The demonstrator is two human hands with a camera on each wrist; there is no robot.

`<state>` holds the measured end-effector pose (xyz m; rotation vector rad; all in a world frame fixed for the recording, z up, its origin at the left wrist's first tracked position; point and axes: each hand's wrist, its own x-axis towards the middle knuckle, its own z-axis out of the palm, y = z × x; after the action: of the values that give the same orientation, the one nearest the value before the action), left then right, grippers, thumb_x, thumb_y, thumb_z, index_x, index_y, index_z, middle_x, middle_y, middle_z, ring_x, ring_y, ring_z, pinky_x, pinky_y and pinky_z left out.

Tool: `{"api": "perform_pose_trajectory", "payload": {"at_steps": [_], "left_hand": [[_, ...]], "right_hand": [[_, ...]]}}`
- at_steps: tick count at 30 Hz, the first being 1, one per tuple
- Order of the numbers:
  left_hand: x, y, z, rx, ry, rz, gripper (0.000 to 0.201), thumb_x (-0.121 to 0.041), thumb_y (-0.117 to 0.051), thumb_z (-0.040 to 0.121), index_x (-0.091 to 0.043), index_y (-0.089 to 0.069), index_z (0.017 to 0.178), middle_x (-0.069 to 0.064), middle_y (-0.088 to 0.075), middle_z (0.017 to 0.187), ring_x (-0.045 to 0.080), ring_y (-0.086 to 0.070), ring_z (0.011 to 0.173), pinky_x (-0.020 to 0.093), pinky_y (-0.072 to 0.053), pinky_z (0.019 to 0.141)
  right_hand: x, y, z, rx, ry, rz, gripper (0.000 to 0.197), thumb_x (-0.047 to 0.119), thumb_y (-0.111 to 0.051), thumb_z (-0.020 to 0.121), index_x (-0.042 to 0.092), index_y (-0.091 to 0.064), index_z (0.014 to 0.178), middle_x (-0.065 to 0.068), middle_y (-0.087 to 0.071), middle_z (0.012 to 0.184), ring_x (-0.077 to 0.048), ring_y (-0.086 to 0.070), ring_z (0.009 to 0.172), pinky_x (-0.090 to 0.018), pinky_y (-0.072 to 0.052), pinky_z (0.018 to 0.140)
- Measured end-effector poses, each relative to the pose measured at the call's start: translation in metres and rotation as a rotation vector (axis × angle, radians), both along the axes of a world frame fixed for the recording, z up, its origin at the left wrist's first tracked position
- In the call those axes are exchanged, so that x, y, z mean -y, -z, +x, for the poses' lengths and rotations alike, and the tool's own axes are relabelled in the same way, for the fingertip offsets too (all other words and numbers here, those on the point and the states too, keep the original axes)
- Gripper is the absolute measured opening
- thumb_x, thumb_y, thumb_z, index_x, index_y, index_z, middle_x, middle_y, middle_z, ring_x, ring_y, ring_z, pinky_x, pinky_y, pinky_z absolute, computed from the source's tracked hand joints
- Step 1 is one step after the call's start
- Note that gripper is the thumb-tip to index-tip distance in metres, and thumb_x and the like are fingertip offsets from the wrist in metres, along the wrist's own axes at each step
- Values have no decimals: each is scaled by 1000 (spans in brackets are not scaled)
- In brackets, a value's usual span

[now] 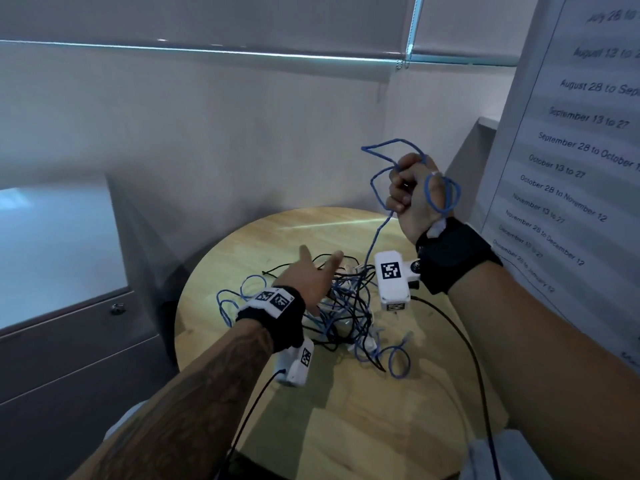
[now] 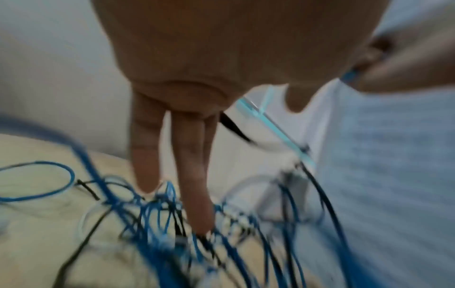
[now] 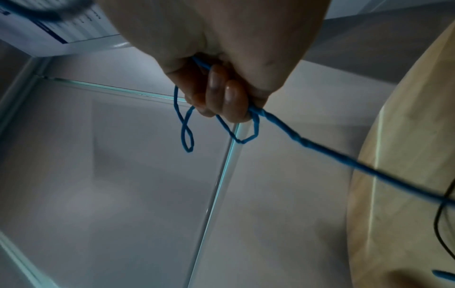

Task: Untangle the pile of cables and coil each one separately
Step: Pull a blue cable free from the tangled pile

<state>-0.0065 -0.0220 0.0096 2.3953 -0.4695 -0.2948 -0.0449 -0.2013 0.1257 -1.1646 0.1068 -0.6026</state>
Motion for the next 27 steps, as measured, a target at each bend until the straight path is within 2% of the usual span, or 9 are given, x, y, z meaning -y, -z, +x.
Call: {"api": "perform_pose_trajectory", "payload": {"at_steps": [3,5,7,9,14,18,21,23,27], "left_hand": [[-8,-28,6,317,-196,25,74,-72,-28,91,-21,-35,144,9,-68,113,27,-66,102,37,-50,85],[0,-42,5,415,-142,-134,46,-56,-43,95,-27,-50,130,-2,-66,93,22,-64,90,32,-48,76],[18,-44,1,299,86,-240,30,-36,-57,93,-23,-58,120,-3,-64,92,18,-62,82,29,-48,71],[36,-32,-8,152,310,-151,15,-19,-60,91,-15,-65,104,2,-66,97,21,-61,85,30,-47,74],[40,14,-2,114,305,44,14,-36,-62,93,-24,-68,91,-8,-63,82,19,-60,78,28,-44,68],[35,17,10,137,289,-29,29,-44,-54,96,-22,-68,83,2,-68,82,21,-63,73,34,-52,69],[40,8,10,153,263,-102,38,-43,-53,97,-11,-68,83,11,-64,72,23,-53,59,29,-40,56],[42,3,14,175,246,-138,35,-33,-53,97,-8,-65,76,15,-58,66,25,-46,57,30,-33,55],[38,4,23,179,255,-175,30,-31,-61,92,-24,-61,62,6,-61,63,21,-50,55,30,-39,54]], "right_hand": [[2,-1,1,-23,-19,23,24,-2,-33,86,16,-47,78,2,-38,58,-11,-19,44,-24,-14,45],[-1,-1,3,-33,-49,61,22,4,-39,91,17,-46,76,3,-35,56,-11,-17,44,-25,-14,43],[-6,-3,5,-44,-92,92,26,8,-46,94,19,-41,71,4,-30,55,-11,-16,43,-25,-14,42],[-9,-8,7,-30,-133,131,31,8,-51,95,21,-39,69,5,-27,54,-10,-16,41,-24,-14,40],[5,-26,0,31,-130,141,38,9,-58,97,23,-38,68,6,-27,52,-8,-18,40,-22,-17,38],[22,-9,-5,-125,77,-594,20,3,-69,89,12,-52,82,-3,-46,64,-11,-42,52,-24,-41,53],[27,24,-4,-321,-135,-1100,20,9,-77,85,3,-60,93,-6,-64,83,-8,-59,72,-26,-51,73],[24,48,-3,-516,-298,-1363,25,19,-82,82,12,-61,93,0,-65,88,-11,-64,81,-31,-54,78],[28,67,-1,-586,-230,-1526,19,30,-75,88,19,-62,81,5,-56,76,-22,-53,77,-34,-43,71]]}}
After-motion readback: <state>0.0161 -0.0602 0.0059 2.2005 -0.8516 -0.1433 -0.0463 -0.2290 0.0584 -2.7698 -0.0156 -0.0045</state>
